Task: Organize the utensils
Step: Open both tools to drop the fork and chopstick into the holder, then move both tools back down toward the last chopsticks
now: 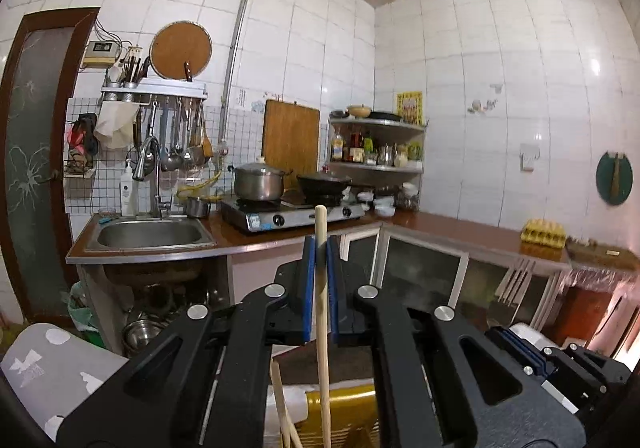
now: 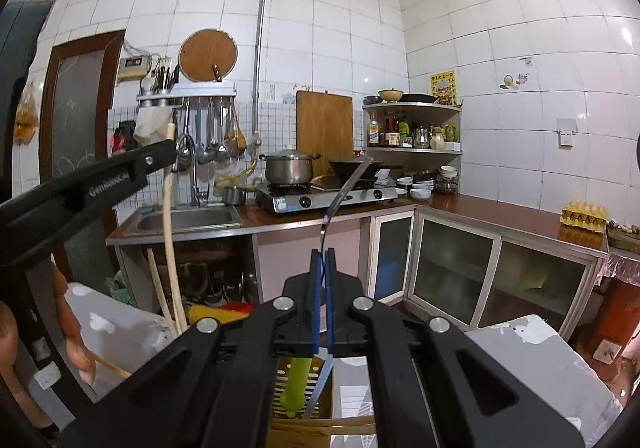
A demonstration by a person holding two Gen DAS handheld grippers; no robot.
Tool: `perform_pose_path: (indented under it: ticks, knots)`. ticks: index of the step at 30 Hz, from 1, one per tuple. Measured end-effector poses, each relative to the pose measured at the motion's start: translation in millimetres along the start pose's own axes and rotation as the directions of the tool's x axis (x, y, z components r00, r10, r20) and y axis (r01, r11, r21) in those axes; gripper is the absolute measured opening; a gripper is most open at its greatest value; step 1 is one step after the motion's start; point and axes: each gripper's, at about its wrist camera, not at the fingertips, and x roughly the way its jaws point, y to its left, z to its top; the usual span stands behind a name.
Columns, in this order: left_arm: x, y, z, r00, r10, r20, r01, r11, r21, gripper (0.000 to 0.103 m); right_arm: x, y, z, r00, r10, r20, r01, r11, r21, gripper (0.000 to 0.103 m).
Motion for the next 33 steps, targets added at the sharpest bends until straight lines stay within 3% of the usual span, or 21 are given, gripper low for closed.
perform_pose_path:
  ticks: [6,8,10,12,14,16,18,19,21,25,28,30,33]
  knots:
    - [5,1,-13,1.0,0.016,-0.022,-0.015,1.0,0.019,0.005,17,-3,-17,0.999,0.0,-0.055,0.001,1.0,0.009,0.002]
    - [4,2,-12,0.999,0.017,-0.036,-0.016,0.999,0.028,0.014,23,-5,-20,0.996,0.006,-0.092,-0.005,1.0,0.002,0.003]
    - [0,5,-8,0.998,0.024,-0.053,-0.023,0.999,0.031,0.042,27,-3,-21,0.989,0.019,-0.145,-0.02,1.0,-0.008,0.003]
    - [-9,8,-4,0.998,0.045,-0.052,-0.043,0.998,0.037,0.055,25,0,-21,0.983,0.012,-0.183,-0.018,0.999,-0.028,0.003]
    - [-24,13,2,0.997,0.055,-0.047,-0.053,0.997,0.049,0.061,22,-1,-19,0.977,0.011,-0.212,-0.019,0.999,-0.032,0.003]
    - [-39,19,6,0.997,0.069,-0.047,-0.066,0.996,0.052,0.08,17,-5,-16,0.968,0.022,-0.251,-0.025,1.0,-0.009,0.003]
    - [-61,31,13,0.996,0.086,-0.032,-0.084,0.995,0.044,0.088,9,-7,-14,0.961,0.027,-0.276,-0.027,1.0,0.006,0.005]
    - [-70,36,15,0.996,0.089,-0.031,-0.088,0.995,0.039,0.093,4,-7,-13,0.958,0.027,-0.286,-0.026,1.0,0.007,0.011]
    - [-86,47,18,0.994,0.096,-0.048,-0.095,0.995,0.026,0.097,-5,-6,-12,0.953,0.062,-0.298,-0.059,0.998,0.017,0.065]
    - [-115,71,18,0.989,0.122,-0.079,-0.123,0.992,0.002,0.097,-9,2,-9,0.948,0.034,-0.316,-0.047,0.998,-0.033,0.068]
    - [-132,89,17,0.984,0.148,-0.1,-0.149,0.989,-0.001,0.098,-23,-1,-2,0.95,0.041,-0.309,-0.042,0.999,0.004,0.069]
    - [-143,101,15,0.98,0.164,-0.115,-0.166,0.986,-0.005,0.098,-40,-5,4,0.959,0.034,-0.281,-0.029,0.999,0.024,0.08]
    - [-158,117,2,0.973,0.174,-0.153,-0.182,0.983,-0.037,0.098,-71,-10,8,0.968,0.032,-0.249,-0.019,0.998,0.054,0.084]
